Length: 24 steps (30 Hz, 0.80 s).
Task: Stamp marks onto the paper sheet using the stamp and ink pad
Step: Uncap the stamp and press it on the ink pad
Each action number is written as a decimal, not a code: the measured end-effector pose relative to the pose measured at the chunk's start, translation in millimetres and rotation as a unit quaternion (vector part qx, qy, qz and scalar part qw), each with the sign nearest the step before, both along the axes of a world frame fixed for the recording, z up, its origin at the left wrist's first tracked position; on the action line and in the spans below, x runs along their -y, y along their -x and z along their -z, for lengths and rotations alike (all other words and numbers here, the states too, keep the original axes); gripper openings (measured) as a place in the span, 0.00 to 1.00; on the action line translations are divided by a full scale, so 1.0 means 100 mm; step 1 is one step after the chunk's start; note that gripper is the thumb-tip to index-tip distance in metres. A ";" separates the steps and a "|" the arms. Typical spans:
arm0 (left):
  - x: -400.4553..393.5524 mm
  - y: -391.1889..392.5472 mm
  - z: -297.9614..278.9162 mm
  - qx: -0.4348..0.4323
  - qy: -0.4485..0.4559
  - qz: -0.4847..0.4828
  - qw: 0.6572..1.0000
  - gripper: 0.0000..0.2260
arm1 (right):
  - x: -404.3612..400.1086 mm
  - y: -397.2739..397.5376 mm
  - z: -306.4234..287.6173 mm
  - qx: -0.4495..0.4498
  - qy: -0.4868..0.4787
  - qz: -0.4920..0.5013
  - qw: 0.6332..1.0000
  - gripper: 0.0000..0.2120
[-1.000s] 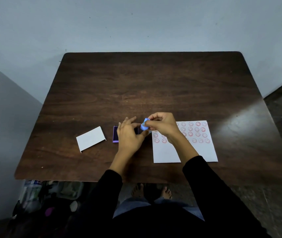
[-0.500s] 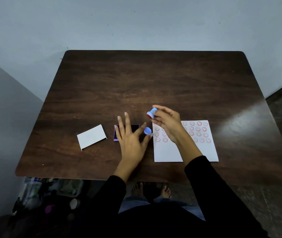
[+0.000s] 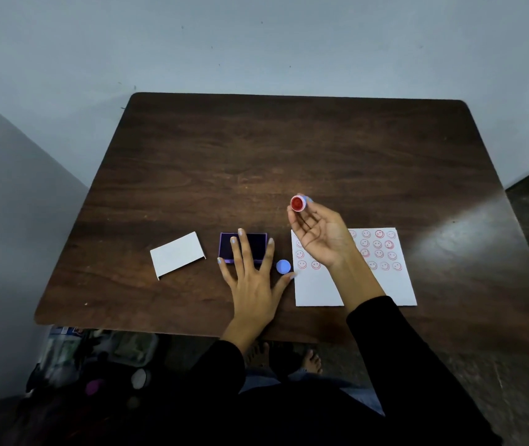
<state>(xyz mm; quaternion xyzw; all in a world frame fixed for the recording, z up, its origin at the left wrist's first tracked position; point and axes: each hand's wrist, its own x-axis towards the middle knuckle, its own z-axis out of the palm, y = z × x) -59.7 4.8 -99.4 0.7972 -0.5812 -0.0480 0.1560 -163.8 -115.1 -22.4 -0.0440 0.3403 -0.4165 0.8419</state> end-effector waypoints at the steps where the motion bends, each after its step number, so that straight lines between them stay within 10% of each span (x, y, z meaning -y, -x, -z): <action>1: 0.00 -0.04 -0.03 -0.022 0.008 -0.005 1.000 0.33 | 0.00 -0.01 0.01 -0.002 -0.003 -0.002 1.000 0.05; 12: 0.26 -1.15 -0.32 -0.105 -0.109 0.017 0.988 0.53 | -0.08 -0.35 0.20 -0.209 0.101 -0.071 0.970 0.07; 19: 0.32 -1.17 -0.30 -0.107 -0.118 0.025 0.987 0.47 | -0.26 -0.66 0.33 -0.522 0.417 -0.155 0.728 0.11; 24: 0.39 -1.16 -0.34 -0.127 -0.121 0.028 0.984 0.42 | -0.33 -0.74 0.36 -0.547 0.493 -0.199 0.646 0.11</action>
